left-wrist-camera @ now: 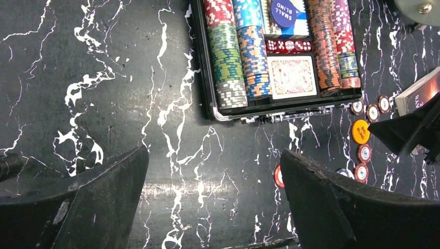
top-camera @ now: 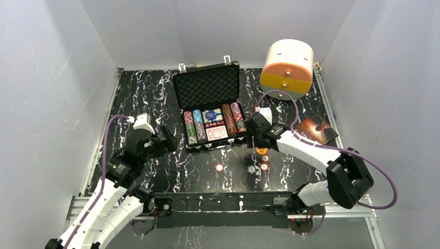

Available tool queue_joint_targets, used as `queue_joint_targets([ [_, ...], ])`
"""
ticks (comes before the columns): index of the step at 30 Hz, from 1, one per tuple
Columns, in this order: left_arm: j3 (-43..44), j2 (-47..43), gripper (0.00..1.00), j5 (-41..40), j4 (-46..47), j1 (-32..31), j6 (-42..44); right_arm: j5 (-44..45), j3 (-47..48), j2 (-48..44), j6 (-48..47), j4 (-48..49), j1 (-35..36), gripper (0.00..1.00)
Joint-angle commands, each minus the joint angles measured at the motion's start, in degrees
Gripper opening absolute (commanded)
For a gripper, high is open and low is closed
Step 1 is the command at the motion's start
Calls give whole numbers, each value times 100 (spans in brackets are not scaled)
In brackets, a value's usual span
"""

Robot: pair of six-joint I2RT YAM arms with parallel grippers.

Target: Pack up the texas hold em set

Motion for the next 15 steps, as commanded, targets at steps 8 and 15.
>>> queue_joint_targets([
  [8, -7, -71, 98, -149, 54, -22, 2, -755, -689, -67, 123, 970, -573, 84],
  [15, -39, -80, 98, -157, 61, -22, -36, -896, -804, 203, 79, 1086, -708, 78],
])
